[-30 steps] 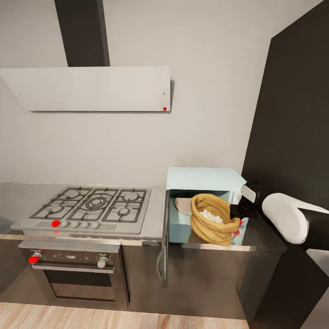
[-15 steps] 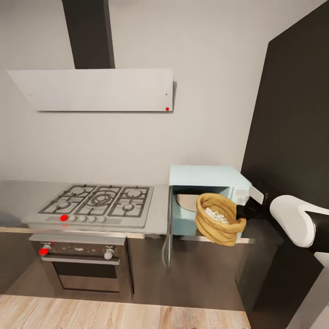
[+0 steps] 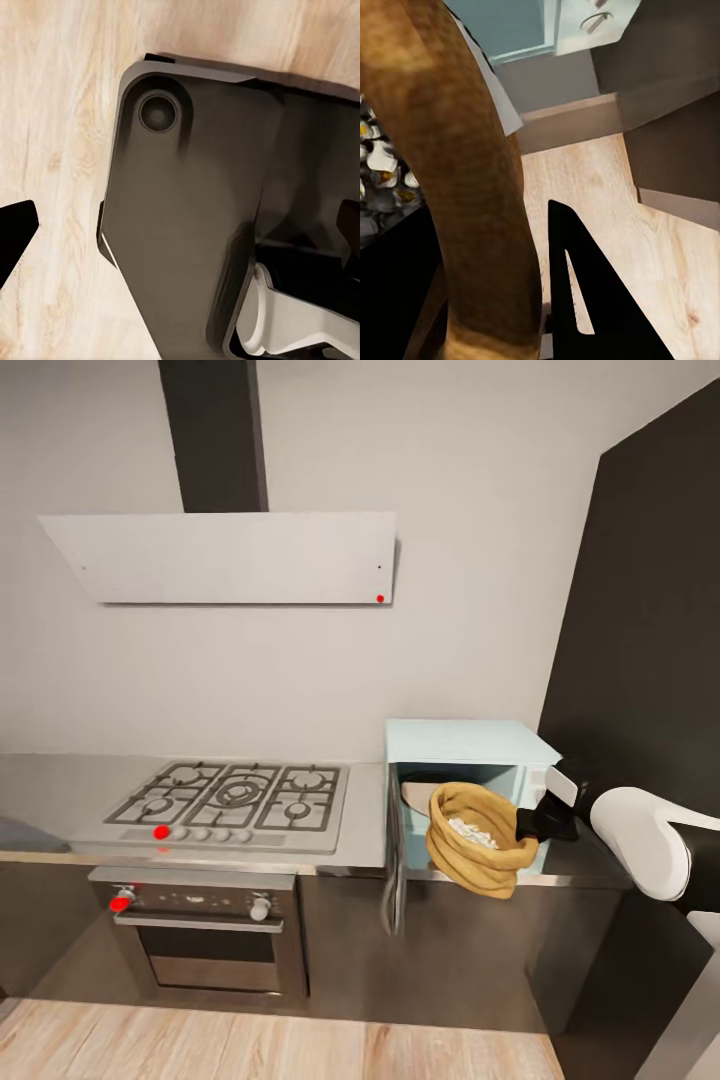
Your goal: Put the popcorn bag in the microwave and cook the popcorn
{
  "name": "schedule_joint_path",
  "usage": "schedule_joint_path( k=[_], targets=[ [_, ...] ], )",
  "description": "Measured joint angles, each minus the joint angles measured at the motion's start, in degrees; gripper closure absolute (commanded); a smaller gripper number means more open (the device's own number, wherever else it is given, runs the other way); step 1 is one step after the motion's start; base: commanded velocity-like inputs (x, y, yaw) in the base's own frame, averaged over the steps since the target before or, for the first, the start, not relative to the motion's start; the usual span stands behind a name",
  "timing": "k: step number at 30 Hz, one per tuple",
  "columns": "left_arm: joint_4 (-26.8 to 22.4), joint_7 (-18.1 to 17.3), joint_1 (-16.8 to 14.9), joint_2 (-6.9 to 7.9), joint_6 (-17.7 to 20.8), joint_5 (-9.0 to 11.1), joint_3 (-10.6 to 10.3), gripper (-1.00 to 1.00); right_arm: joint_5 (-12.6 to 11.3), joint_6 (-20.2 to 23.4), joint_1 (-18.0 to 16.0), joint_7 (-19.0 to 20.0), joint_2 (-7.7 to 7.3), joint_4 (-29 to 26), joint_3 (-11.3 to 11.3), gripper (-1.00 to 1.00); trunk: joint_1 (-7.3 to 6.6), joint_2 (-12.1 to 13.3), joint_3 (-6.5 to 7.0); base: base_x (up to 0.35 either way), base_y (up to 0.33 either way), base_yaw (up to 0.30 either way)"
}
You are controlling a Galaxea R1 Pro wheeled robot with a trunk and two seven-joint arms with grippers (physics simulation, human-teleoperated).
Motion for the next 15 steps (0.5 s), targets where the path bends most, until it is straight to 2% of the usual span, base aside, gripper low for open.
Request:
schedule_joint_path(
  k=[7,15],
  targets=[
    [0.01,0.0,-0.01,0.0,-0.05,-0.01,0.0,-1.0,0.02,0.03,-0.01,-0.14,0.0,0.01,-0.03,1.0,0.0,0.0,0.0,0.0,0.016,-0.156],
    [0.0,0.0,0.0,0.0,-0.07,0.0,0.0,-1.0,0.08,0.02,-0.01,-0.32,0.01,0.01,-0.27,1.0,0.0,0.0,0.0,0.0,0.0,-0.018]
  ],
)
